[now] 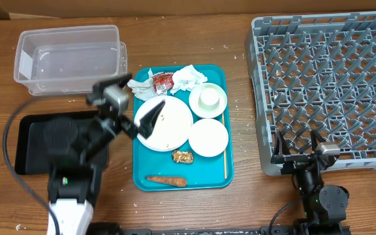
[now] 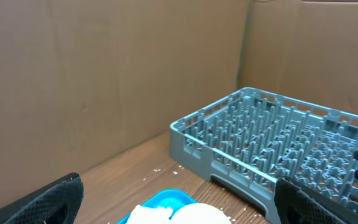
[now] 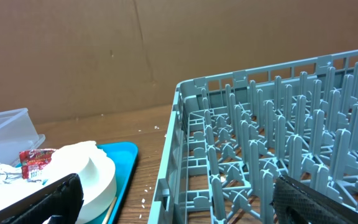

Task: Sort waste into correct bins and load items into the dishwasher
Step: 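Reach the left gripper to the red wrapper and tissue on the tray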

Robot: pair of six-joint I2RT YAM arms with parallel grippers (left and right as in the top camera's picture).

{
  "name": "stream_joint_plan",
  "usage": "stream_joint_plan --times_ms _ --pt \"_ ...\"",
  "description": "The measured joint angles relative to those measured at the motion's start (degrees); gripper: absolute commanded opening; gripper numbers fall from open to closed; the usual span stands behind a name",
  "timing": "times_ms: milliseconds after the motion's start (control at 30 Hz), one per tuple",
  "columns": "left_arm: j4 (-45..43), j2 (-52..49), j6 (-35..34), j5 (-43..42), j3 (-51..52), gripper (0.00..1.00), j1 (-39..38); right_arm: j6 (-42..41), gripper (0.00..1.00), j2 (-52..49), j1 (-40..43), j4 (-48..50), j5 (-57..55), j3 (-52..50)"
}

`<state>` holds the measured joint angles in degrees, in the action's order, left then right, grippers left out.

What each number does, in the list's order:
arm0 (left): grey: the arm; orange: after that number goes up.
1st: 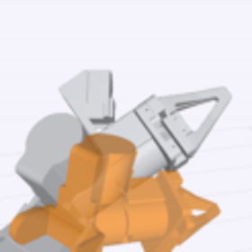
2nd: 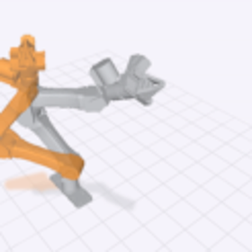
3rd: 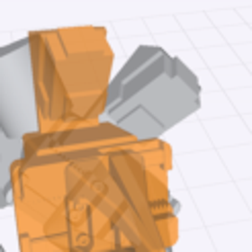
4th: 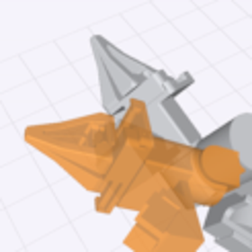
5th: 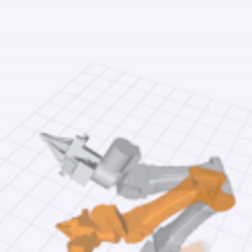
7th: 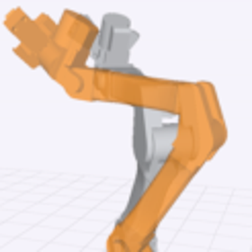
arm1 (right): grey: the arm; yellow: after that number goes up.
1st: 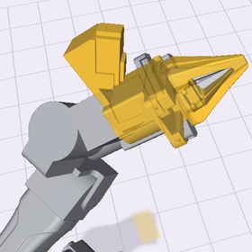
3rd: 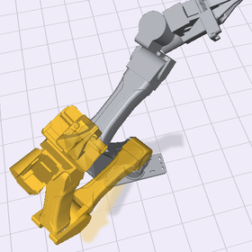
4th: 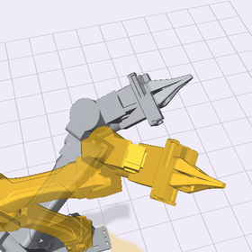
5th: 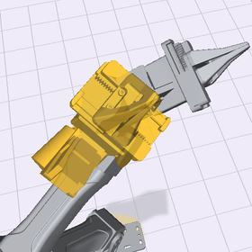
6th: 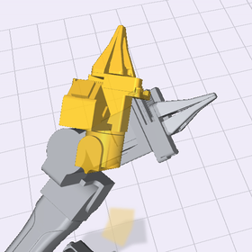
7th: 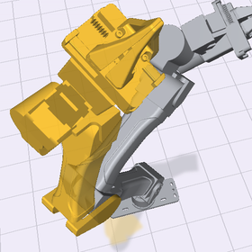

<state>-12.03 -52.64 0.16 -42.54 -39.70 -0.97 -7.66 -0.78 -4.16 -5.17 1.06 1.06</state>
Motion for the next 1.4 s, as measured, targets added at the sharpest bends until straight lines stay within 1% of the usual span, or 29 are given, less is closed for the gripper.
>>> stream_joint_plan --times_ms 133,200,300,400,433,467,533,600,700,867,1000,1133,1200,1300,1400 --pt "-1.1 -7.0 -0.5 -6.1 -5.0 1.0 0.0 0.0 1.0 0.0 0.0 0.0 0.0 0.0" --pt "1.3 -10.1 -1.0 -9.3 -7.8 1.0 0.0 0.0 1.0 0.0 0.0 0.0 0.0 0.0" --pt "11.6 -14.1 -1.8 -11.8 -13.1 1.0 0.0 0.0 1.0 0.0 0.0 0.0 0.0 0.0" --pt "29.1 -19.2 -0.6 -12.7 -20.9 1.0 0.0 0.0 1.0 0.0 0.0 0.0 0.0 0.0" --pt "32.7 -20.5 -0.1 -12.3 -22.9 1.0 -0.1 0.0 1.0 0.0 0.0 0.0 0.0 0.0" --pt "39.3 -22.4 0.7 -11.3 -26.2 1.0 -0.2 0.0 1.0 0.0 0.0 0.0 0.0 0.0" --pt "48.9 -25.7 2.1 -7.7 -32.2 1.0 -0.8 0.0 1.0 0.0 0.0 0.0 0.0 0.0" --pt "53.6 -28.4 3.3 -3.1 -37.4 1.0 -1.7 0.0 1.0 0.0 0.0 0.0 0.0 0.0" --pt "53.5 -30.2 4.3 1.9 -41.5 1.0 -3.2 0.0 1.0 0.0 0.0 0.0 0.0 0.0" --pt "52.3 -30.3 4.7 6.4 -42.5 1.0 -4.1 0.0 1.0 0.0 0.0 0.0 0.0 0.0" --pt "54.8 -30.3 4.7 14.7 -42.6 1.0 -6.3 0.0 1.0 0.0 0.0 0.0 0.0 0.0" --pt "60.0 -31.3 4.8 27.1 -44.2 1.0 -11.1 0.0 1.0 0.0 0.0 0.0 0.0 0.0" --pt "63.4 -33.0 4.8 32.4 -46.7 1.0 -13.4 0.0 1.0 0.0 0.0 0.0 0.0 0.0" --pt "68.8 -37.1 4.8 37.3 -51.8 1.0 -14.7 0.0 1.0 0.0 0.0 0.0 0.0 0.0" --pt "73.9 -42.3 5.0 40.0 -57.1 1.0 -14.7 0.0 1.0 0.0 0.0 0.0 0.0 0.0"
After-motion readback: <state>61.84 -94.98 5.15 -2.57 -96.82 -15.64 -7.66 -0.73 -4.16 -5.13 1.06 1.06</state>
